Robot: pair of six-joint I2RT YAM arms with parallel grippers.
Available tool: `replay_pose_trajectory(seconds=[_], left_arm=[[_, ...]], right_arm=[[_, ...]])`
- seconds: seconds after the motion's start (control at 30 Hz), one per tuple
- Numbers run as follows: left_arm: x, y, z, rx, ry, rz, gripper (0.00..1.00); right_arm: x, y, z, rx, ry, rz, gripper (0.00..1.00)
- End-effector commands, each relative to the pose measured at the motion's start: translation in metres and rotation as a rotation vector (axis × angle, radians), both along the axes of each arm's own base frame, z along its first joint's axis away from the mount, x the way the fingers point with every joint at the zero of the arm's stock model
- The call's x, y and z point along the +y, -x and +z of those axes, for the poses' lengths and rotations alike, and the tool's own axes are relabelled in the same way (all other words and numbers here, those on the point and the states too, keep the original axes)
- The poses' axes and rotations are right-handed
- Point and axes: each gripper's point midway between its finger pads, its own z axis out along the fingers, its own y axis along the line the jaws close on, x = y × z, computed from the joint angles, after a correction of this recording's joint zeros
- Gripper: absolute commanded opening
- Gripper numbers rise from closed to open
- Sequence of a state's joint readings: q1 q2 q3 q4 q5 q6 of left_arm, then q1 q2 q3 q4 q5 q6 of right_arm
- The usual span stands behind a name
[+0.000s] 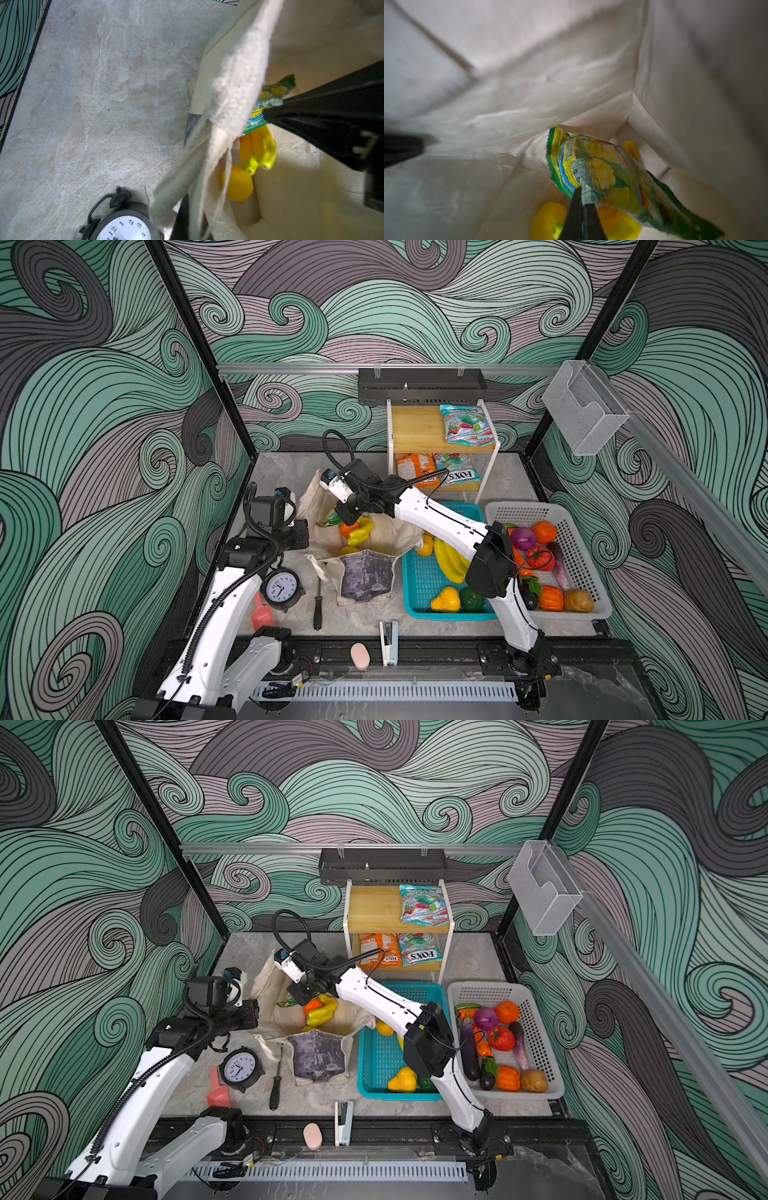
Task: Place the food into the grocery bag and tie it
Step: 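Lower the packet onto the bananas and open the right gripper, then raise the right gripper and move it to the teal Mint Blossom bag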
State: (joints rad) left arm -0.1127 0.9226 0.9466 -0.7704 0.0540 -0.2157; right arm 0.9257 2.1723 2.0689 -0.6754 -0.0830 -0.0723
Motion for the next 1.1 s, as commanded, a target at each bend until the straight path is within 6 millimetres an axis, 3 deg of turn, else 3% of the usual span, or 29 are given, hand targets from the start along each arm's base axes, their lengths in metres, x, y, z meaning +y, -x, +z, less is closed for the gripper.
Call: replay_pose_trajectory(seconds=[0.0, 0.2, 0.37, 0.5, 0.67, 0.73, 0.9, 1.07], left_arm=[[0.0, 0.0, 0.002, -0.01, 0.002, -0.007, 0.0], [0.003, 0.0, 0.001, -0.005, -0.002, 0.005, 0.0], [0.004, 0.0, 0.001, -0.004, -0.002, 0.01, 0.0], [0.004, 0.001, 0.002, -0.006, -0.003, 0.011, 0.0], [0.003, 0.001, 0.001, -0.005, 0.0, 0.007, 0.0], [0.003, 0.0, 0.002, -0.008, 0.002, 0.007, 0.0], [0.004, 0.001, 0.002, -0.007, 0.001, 0.01, 0.0], [0.004, 0.0, 0.001, -0.002, 0.003, 0.011, 0.0]], right_arm=[[-0.015, -0.004, 0.018, -0.11, -0.031, -0.04, 0.0], [-0.043, 0.003, 0.012, -0.161, -0.012, -0.082, 0.0], [-0.056, 0.0, 0.003, -0.174, 0.054, -0.113, 0.12], [-0.073, -0.007, -0.012, -0.19, 0.155, -0.166, 0.09], [-0.09, -0.007, -0.028, -0.173, 0.236, -0.221, 0.13], [-0.091, -0.007, -0.027, -0.174, 0.234, -0.227, 0.19], [-0.09, -0.006, -0.018, -0.19, 0.264, -0.248, 0.43], [-0.085, 0.005, 0.017, -0.233, 0.199, -0.248, 0.66]])
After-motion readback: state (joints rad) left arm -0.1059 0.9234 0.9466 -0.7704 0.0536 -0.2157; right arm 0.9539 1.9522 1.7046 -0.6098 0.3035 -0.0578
